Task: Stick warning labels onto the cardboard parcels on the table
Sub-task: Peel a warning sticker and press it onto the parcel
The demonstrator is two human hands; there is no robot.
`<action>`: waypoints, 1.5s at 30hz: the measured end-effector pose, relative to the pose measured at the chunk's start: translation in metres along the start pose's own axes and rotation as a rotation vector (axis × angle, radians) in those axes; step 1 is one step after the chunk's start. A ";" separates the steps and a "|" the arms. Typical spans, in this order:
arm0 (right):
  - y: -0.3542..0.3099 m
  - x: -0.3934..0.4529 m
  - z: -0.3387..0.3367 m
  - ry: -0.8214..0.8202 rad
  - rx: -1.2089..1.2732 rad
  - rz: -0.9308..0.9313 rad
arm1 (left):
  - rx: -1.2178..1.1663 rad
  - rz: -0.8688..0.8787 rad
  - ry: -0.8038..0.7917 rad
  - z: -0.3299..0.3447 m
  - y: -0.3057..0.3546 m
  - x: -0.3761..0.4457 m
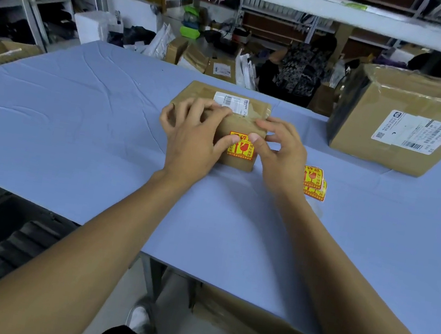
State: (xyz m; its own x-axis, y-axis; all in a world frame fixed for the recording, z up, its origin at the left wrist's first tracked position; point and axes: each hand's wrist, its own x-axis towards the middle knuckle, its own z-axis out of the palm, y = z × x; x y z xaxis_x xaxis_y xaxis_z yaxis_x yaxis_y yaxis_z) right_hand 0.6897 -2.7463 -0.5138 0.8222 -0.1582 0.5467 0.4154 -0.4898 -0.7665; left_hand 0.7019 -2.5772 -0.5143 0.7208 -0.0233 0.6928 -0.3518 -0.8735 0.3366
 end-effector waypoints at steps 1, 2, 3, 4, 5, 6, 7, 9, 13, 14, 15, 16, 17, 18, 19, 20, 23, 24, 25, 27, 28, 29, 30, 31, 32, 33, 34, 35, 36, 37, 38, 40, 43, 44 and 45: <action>0.002 0.000 -0.001 0.002 0.009 -0.015 | 0.005 -0.001 0.009 0.002 0.000 0.000; 0.005 0.000 -0.001 -0.002 0.016 -0.027 | 0.000 -0.007 0.011 0.004 -0.002 0.000; 0.007 0.000 -0.001 -0.013 0.016 -0.032 | -0.012 -0.016 0.002 0.006 -0.004 -0.001; 0.009 -0.001 -0.001 -0.028 0.005 -0.036 | -0.022 -0.023 -0.014 0.008 -0.005 -0.002; 0.011 -0.001 0.000 -0.043 -0.015 -0.044 | -0.026 -0.022 -0.032 0.009 -0.006 -0.002; 0.013 -0.001 0.001 -0.062 -0.031 -0.054 | -0.022 -0.016 -0.051 0.010 -0.007 -0.002; 0.015 -0.002 0.002 -0.082 -0.038 -0.062 | -0.014 -0.007 -0.069 0.011 -0.008 -0.002; 0.017 -0.002 0.003 -0.124 -0.040 -0.067 | -0.002 0.000 -0.085 0.012 -0.008 -0.001; 0.019 -0.002 0.002 -0.145 -0.036 -0.070 | -0.045 -0.039 -0.051 0.012 -0.008 -0.002; 0.019 -0.002 0.002 -0.127 -0.034 -0.083 | -0.039 -0.040 -0.047 0.013 -0.008 -0.002; 0.018 -0.003 0.002 -0.109 -0.035 -0.094 | -0.028 -0.035 -0.051 0.013 -0.009 -0.002; 0.018 -0.003 0.002 -0.102 -0.037 -0.098 | -0.015 -0.027 -0.062 0.013 -0.009 -0.002; 0.017 -0.003 0.002 -0.105 -0.037 -0.093 | 0.001 -0.019 -0.078 0.014 -0.010 -0.002; 0.017 -0.003 0.001 -0.118 -0.041 -0.083 | 0.014 -0.013 -0.092 0.014 -0.012 -0.002; 0.018 -0.003 0.001 -0.136 -0.048 -0.073 | 0.017 -0.010 -0.098 0.014 -0.012 -0.002; 0.018 -0.003 -0.001 -0.157 -0.053 -0.067 | 0.008 -0.012 -0.092 0.013 -0.013 -0.002; 0.019 -0.003 -0.002 -0.188 -0.055 -0.071 | -0.042 -0.052 -0.068 0.010 -0.010 -0.003; 0.019 -0.003 -0.002 -0.187 -0.047 -0.071 | -0.064 -0.085 -0.067 0.010 -0.008 -0.004; 0.020 -0.003 -0.001 -0.187 -0.033 -0.065 | -0.100 -0.138 -0.066 0.010 -0.008 -0.004; 0.019 -0.003 0.000 -0.187 -0.010 -0.036 | -0.208 -0.266 -0.084 0.010 -0.009 -0.004; 0.019 -0.002 0.000 -0.184 -0.009 -0.022 | -0.259 -0.307 -0.107 0.009 -0.010 -0.003; 0.019 -0.002 0.000 -0.177 -0.013 -0.017 | -0.294 -0.323 -0.132 0.009 -0.011 -0.003; 0.018 -0.002 -0.001 -0.169 -0.019 -0.025 | -0.309 -0.324 -0.152 0.009 -0.011 -0.003; 0.018 -0.002 -0.001 -0.159 -0.027 -0.043 | -0.307 -0.322 -0.163 0.009 -0.011 -0.002; 0.017 -0.002 -0.001 -0.146 -0.038 -0.065 | -0.300 -0.322 -0.161 0.010 -0.011 -0.001; 0.017 -0.002 -0.001 -0.132 -0.049 -0.082 | -0.298 -0.323 -0.152 0.011 -0.013 0.000; 0.017 -0.001 0.000 -0.120 -0.059 -0.090 | -0.307 -0.324 -0.143 0.013 -0.015 0.000; 0.017 -0.001 0.001 -0.110 -0.063 -0.092 | -0.327 -0.323 -0.137 0.014 -0.017 0.000; 0.018 0.000 0.003 -0.100 -0.062 -0.089 | -0.350 -0.320 -0.131 0.016 -0.019 0.000; 0.018 0.000 0.004 -0.090 -0.052 -0.083 | -0.362 -0.319 -0.122 0.017 -0.019 0.000; 0.018 0.000 0.004 -0.082 -0.040 -0.076 | -0.359 -0.321 -0.114 0.018 -0.019 0.000; 0.018 0.000 0.005 -0.087 -0.030 -0.060 | -0.314 -0.339 -0.110 0.018 -0.014 0.000; 0.016 -0.003 0.003 -0.153 -0.023 -0.008 | -0.261 -0.347 -0.131 0.017 -0.011 0.001; 0.015 -0.004 0.002 -0.173 -0.013 0.010 | -0.254 -0.342 -0.141 0.016 -0.012 0.001; 0.014 -0.005 0.001 -0.184 0.000 0.024 | -0.250 -0.335 -0.148 0.015 -0.013 0.000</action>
State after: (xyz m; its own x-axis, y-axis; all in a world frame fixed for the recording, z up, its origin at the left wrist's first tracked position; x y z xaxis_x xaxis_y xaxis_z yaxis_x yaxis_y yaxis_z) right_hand 0.6917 -2.7515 -0.5279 0.8891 -0.0104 0.4576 0.3949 -0.4881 -0.7784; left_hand 0.7155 -2.5736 -0.5285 0.8909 0.1559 0.4265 -0.2048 -0.7003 0.6839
